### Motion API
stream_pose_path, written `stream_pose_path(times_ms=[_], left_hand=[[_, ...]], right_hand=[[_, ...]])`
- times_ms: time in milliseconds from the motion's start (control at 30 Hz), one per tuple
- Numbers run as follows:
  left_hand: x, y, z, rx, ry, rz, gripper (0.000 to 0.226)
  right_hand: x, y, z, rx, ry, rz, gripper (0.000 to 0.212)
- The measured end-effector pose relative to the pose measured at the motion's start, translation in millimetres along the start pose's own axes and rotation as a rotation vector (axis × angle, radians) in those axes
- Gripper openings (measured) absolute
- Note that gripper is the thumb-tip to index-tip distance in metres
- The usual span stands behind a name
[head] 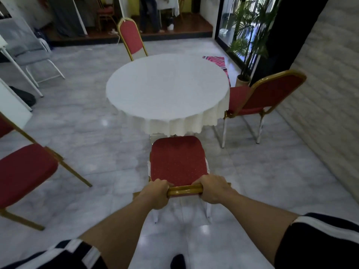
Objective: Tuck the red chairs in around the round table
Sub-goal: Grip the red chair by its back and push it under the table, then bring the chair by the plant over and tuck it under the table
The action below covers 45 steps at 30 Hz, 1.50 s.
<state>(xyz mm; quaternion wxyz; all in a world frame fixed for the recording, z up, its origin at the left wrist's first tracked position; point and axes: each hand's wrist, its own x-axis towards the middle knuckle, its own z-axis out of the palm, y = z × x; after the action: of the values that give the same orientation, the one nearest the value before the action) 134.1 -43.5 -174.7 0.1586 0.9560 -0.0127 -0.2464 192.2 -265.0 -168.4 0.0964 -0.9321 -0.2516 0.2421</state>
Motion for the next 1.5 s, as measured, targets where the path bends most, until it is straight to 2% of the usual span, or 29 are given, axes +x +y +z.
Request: stream_pose_path(times_ms=[133,233,367,433,567,733,1000,1067,1133,1267,1333,1400,1500], left_hand=[[44.7,-16.8,-33.4,0.024,0.006,-0.005,0.033],[75.9,-25.0,-56.1,0.019,0.021,-0.012,0.035],[109.9,-32.8,-80.1,0.014,0.036,-0.009,0.041],[125.7,-35.7,-91.1,0.011,0.031,-0.015,0.043],[151.7,-39.8,-103.6,0.017,0.022,-0.037,0.041],[166.1,-35.5,-110.2,0.017,0.022,-0.042,0.042],[165.9,-29.2,-114.2,0.014,0.028,-0.076,0.041],[163.9,-23.2,-115.0,0.03,-0.006,-0.065,0.038],[160.4,-14.5,-120.3,0.055,-0.053,-0.024,0.045],[150.6,13.5,-140.6,0.116,-0.066,0.066,0.094],[152.1,33.7,-151.4,0.073,-0.023,0.072,0.101],[161.1,62.5,-163.5,0.053,0.047,0.069,0.095],[184.3,107.7,-183.4,0.117,0.127,0.056,0.087]], right_hand=[[47.1,2.6,-30.3,0.002,-0.012,0.014,0.029],[79.1,6.9,-52.7,0.016,-0.009,0.04,0.037],[116.2,13.6,-72.0,0.035,0.0,0.067,0.037],[132.1,17.1,-80.0,0.036,0.003,0.065,0.029],[156.6,24.5,-93.9,0.02,-0.001,0.065,0.027],[173.8,35.2,-101.2,-0.001,-0.004,0.061,0.024],[177.3,37.4,-107.4,-0.02,0.005,0.057,0.035],[174.1,41.4,-105.9,-0.015,-0.008,0.05,0.027],[169.0,52.7,-105.0,0.034,0.009,0.011,0.008],[141.7,82.0,-115.9,0.117,0.06,-0.006,0.069],[126.4,102.8,-128.5,0.146,0.082,0.03,0.095],[103.8,131.4,-149.9,0.205,0.112,0.062,0.105],[72.4,177.6,-184.8,0.299,0.185,0.093,0.104]])
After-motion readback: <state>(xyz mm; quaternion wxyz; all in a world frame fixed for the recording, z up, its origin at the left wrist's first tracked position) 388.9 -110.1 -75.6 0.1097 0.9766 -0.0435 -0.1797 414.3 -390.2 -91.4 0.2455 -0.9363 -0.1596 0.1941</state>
